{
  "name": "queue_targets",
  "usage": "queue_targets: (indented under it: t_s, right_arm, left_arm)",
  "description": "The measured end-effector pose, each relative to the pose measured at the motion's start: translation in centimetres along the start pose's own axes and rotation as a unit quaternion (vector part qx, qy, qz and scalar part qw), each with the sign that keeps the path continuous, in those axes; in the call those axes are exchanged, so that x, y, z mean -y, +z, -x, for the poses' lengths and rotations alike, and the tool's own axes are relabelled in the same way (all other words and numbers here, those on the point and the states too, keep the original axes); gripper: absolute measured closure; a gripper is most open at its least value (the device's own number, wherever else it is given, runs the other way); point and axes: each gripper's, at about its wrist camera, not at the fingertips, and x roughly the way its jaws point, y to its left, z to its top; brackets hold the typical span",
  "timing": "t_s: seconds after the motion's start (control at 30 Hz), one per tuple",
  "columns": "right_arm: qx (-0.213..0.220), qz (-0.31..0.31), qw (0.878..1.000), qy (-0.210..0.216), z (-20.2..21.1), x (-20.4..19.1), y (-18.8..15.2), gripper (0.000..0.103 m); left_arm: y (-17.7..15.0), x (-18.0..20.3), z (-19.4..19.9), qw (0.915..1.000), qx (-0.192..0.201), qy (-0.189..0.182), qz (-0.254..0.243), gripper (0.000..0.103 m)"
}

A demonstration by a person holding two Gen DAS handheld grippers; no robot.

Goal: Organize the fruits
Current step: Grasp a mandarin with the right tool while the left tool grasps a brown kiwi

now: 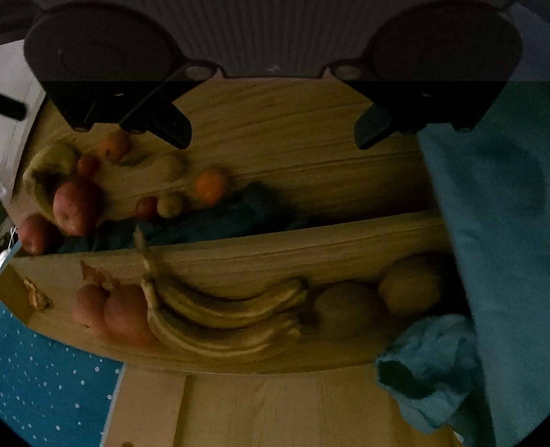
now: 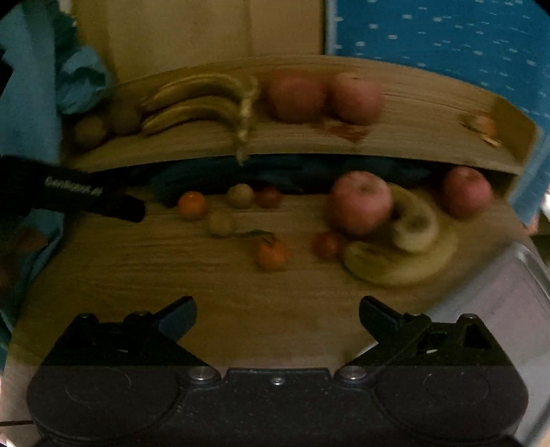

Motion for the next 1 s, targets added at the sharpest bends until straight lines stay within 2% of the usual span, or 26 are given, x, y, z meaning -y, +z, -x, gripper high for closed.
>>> queue_targets:
  t_s: [0.3, 0.43, 0.7, 0.9, 1.0]
  right_arm:
    - [0.005, 0.029, 0.997, 0.065, -2.3, 1.8, 1.3, 0.018]
    - [0.012, 0.042, 0.994, 0.098, -2.8, 1.9, 1.8, 0.02]
    - [0.004, 0.049, 0.994, 0.101, -4.3, 2.4, 2.3, 0.04]
    - [0.004, 0.042, 0.995, 0.095, -5.0, 2.9, 2.2, 0.048]
    - [0.005, 0.04, 0.995, 0.092, -5.2, 2.9, 2.2, 0.052]
  left_arm:
    - [1.2, 3.3, -2.6, 0.9995, -0.013, -0.004, 0.029, 0.0]
    - [1.5, 4.0, -3.4, 0.9989, -0.022, -0.01, 0.039, 0.001]
    - [1.5, 5.4, -4.6, 0.997, -0.044, -0.04, 0.05, 0.015]
    - [1.5, 6.3, -5.5, 0.9953, -0.054, -0.056, 0.058, 0.026]
    - [1.7, 6.3, -5.9, 0.9949, -0.06, -0.052, 0.062, 0.036]
